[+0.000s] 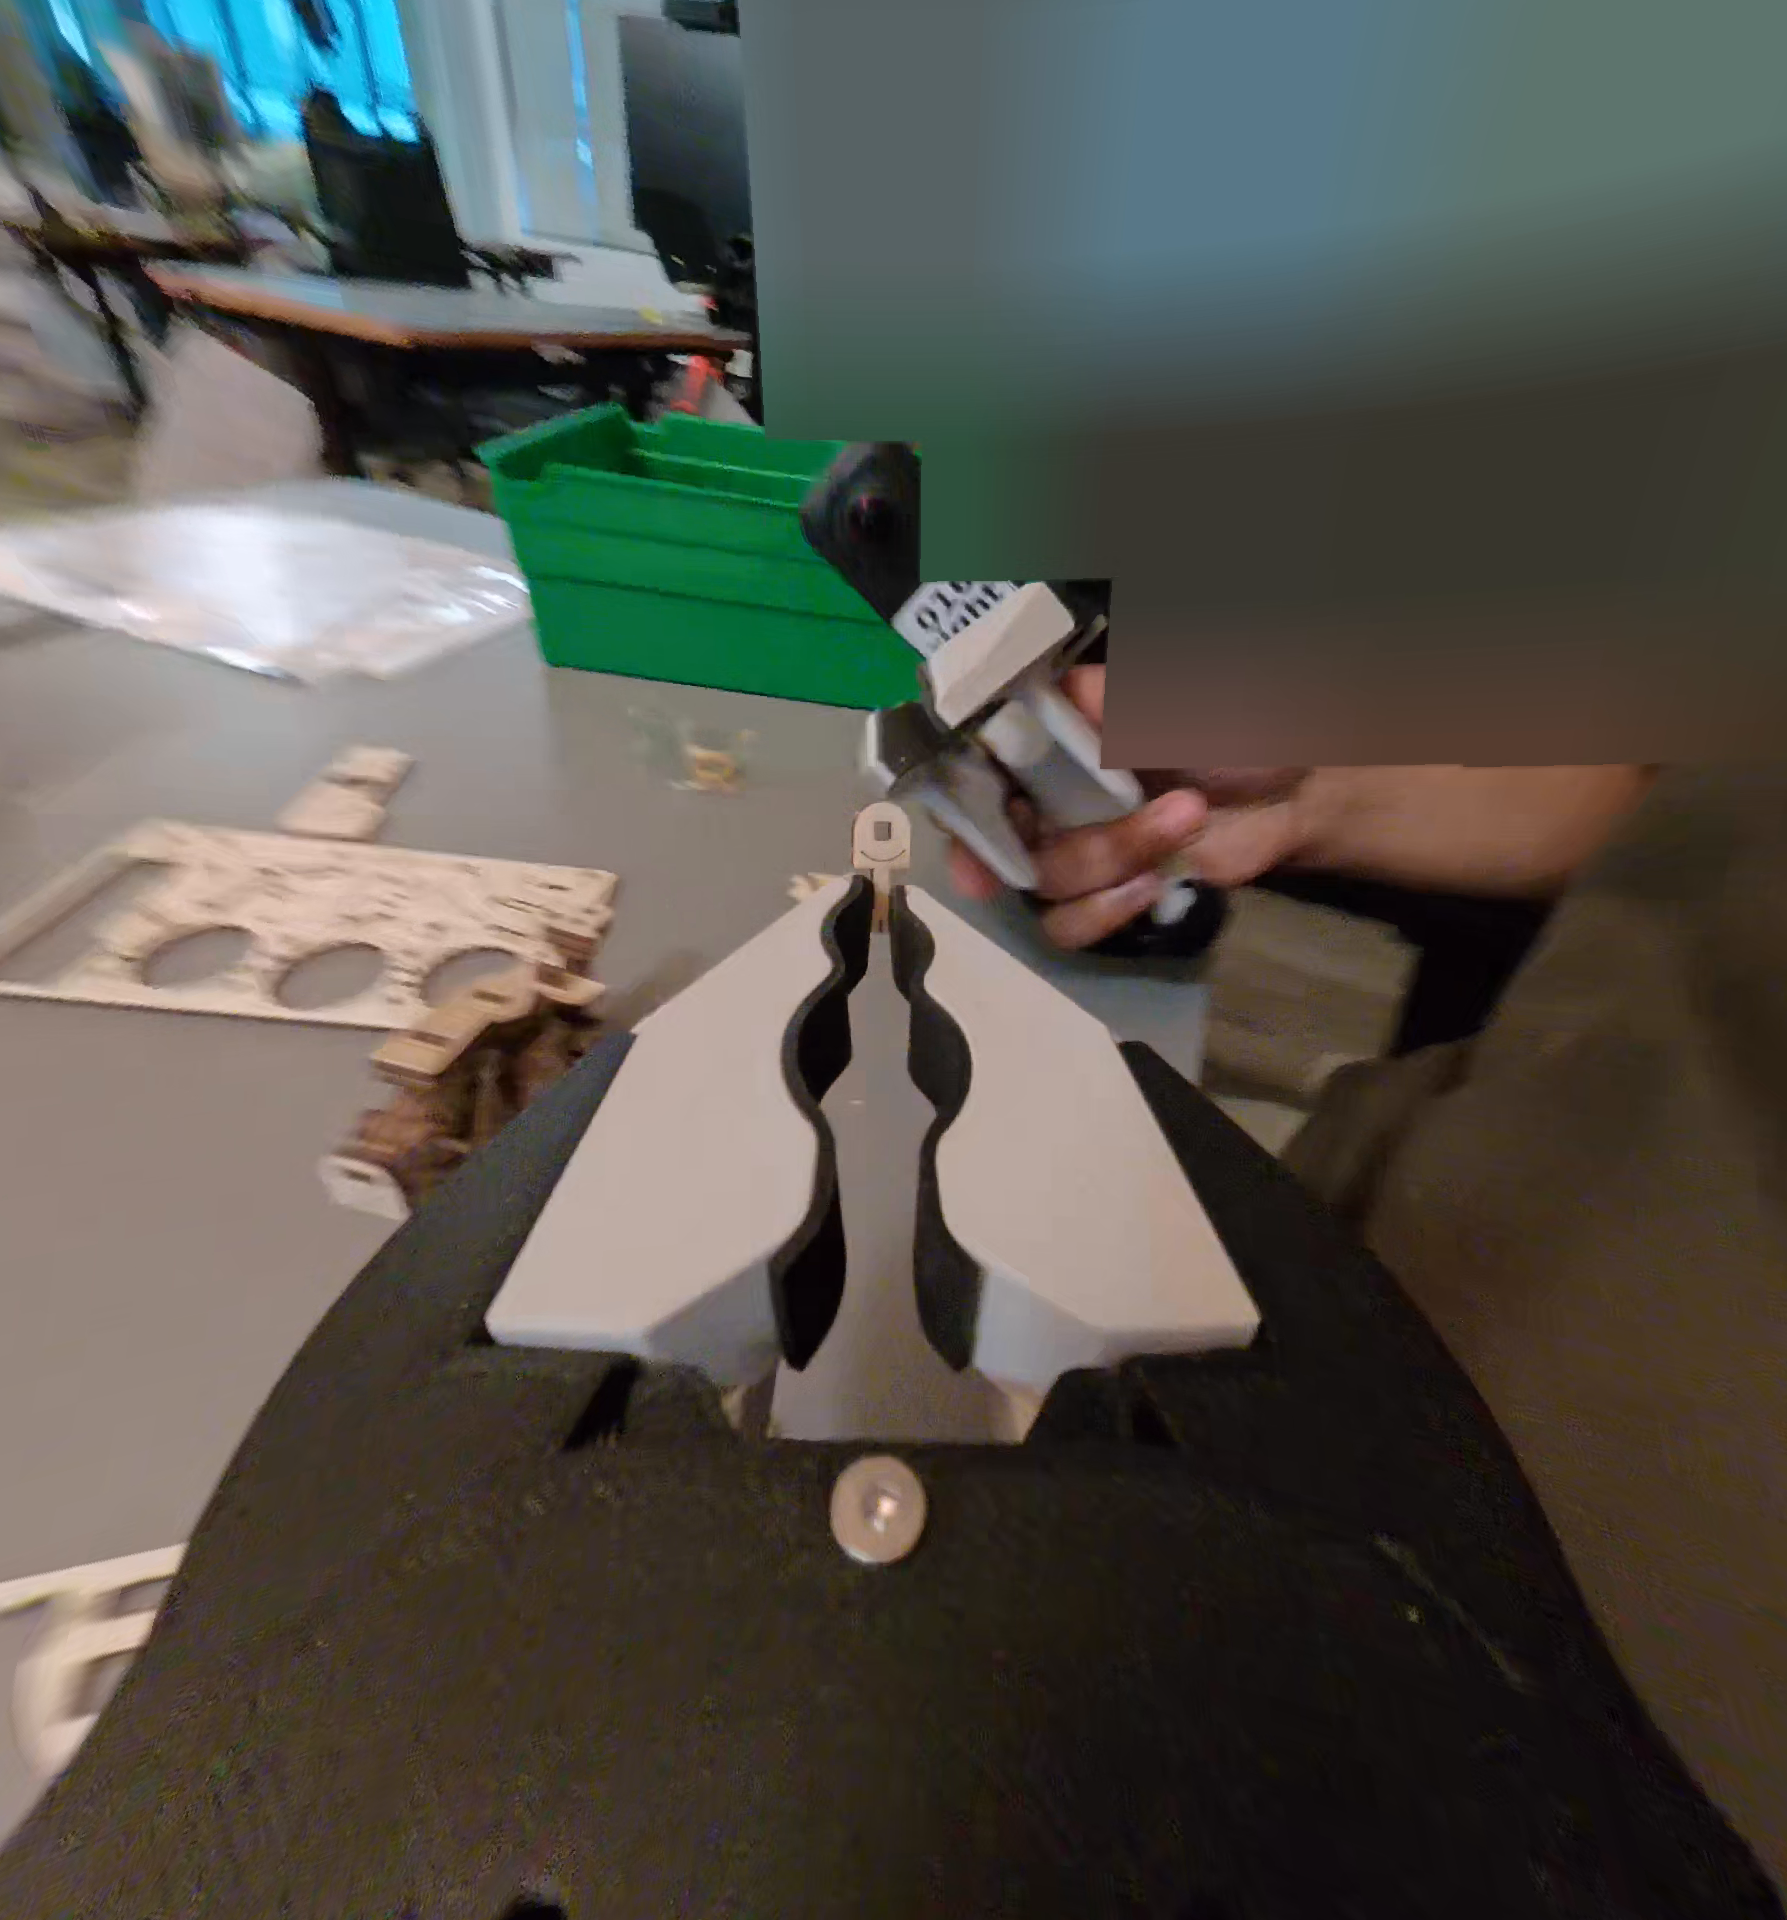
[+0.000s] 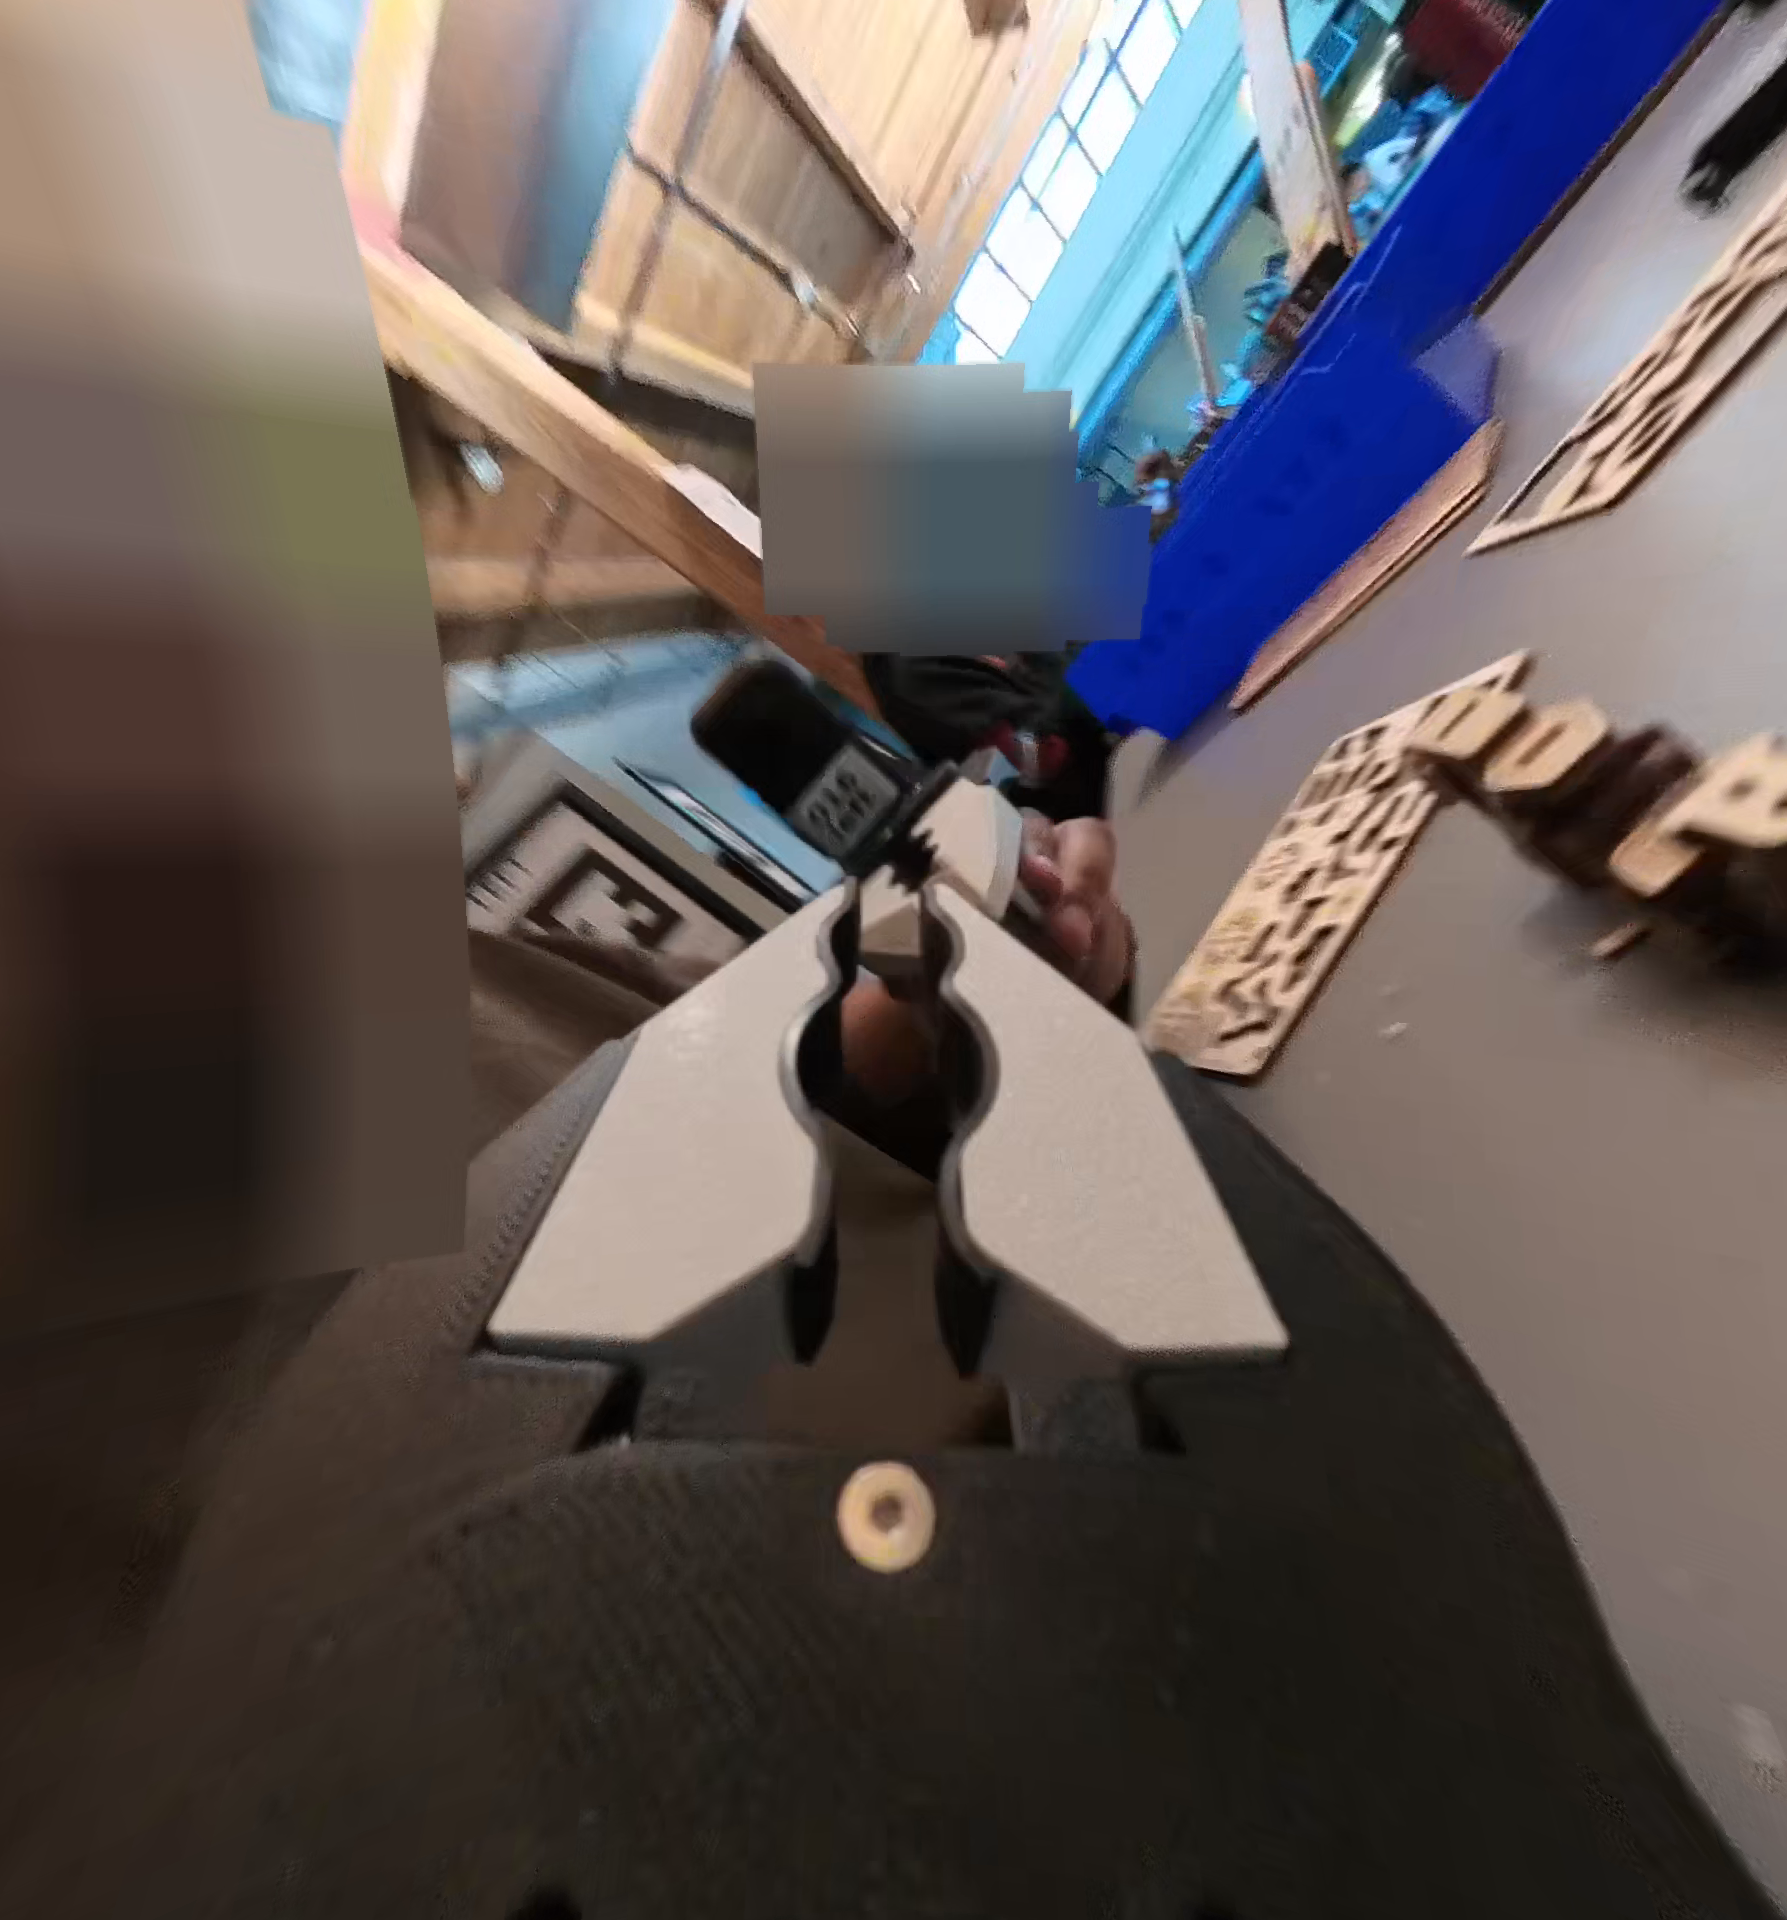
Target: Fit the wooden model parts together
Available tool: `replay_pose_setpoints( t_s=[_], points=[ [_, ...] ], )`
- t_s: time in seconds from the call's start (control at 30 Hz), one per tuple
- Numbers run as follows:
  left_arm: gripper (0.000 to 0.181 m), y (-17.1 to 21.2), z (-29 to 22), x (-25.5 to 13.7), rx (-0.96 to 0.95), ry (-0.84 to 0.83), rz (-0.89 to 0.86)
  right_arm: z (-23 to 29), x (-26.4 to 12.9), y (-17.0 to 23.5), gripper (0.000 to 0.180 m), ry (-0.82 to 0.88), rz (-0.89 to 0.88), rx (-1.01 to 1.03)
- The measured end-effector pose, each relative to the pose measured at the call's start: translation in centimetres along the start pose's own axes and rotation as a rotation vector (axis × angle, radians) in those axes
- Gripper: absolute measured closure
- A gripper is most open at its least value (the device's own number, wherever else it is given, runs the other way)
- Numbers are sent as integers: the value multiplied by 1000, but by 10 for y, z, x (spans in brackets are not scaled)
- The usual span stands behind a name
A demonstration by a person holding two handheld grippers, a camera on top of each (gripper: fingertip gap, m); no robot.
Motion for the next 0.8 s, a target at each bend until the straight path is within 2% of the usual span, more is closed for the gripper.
replay_pose_setpoints(
  t_s=[0.03, 0.13, 0.23, 0.4, 0.5, 0.8],
  points=[
    [180, 0, -1, 1, -86, 77, -3, 2, 1, 0, 166, 61, 40, -90],
    [181, -1, -4, 2, -297, 275, -23, 5, 3, 2, 157, 255, 149, -368],
    [181, -2, -4, 0, -349, 331, -31, 13, 8, 7, 159, 301, 196, -511],
    [181, 1, -10, 1, -356, 382, 0, 14, 14, 12, 163, 234, 200, -464],
    [181, 0, -12, 2, -366, 402, 1, 16, 14, 14, 171, 203, 215, -451],
    [178, 2, -12, 4, -361, 376, 1, 15, 14, 14, 172, 204, 215, -434]
  ],
)
Point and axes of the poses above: each gripper's, where its closed fingertips meet, x out along the fingers, y out of its underside, z = x × y across the jaws, the point moved 5 cm from there along -x, back along the fingers, and after that the axes turned 10 degrees about z, right-handed, at the moved point
